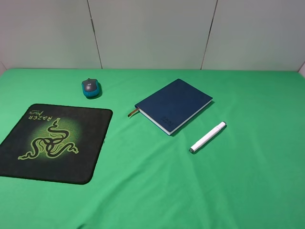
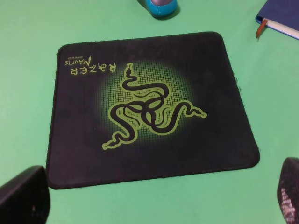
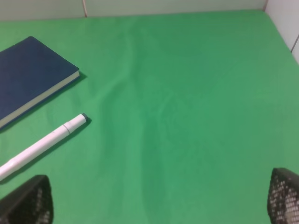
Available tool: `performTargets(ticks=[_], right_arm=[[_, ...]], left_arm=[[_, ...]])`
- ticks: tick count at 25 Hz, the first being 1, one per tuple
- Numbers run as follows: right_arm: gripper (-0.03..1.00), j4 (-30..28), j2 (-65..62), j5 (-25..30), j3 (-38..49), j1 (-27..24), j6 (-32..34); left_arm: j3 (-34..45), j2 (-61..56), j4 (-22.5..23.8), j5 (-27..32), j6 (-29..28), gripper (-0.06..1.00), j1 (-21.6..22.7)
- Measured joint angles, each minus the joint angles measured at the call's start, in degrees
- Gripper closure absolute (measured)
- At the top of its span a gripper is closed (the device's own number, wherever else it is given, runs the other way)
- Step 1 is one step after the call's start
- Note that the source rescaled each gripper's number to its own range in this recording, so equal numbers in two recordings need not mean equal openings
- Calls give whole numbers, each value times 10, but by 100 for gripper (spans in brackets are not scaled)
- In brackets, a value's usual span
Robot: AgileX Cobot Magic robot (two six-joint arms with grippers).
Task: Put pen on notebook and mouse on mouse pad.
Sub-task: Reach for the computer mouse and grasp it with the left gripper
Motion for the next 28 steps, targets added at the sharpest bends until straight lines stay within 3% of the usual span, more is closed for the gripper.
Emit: performTargets(ticks=[20,28], right_arm=[[-3,0,0,0,0,0,0],[-3,0,0,0,0,0,0]], left_arm=[[-24,11,0,6,-8,1,0],[-176,248,29,2,-35,1,0]])
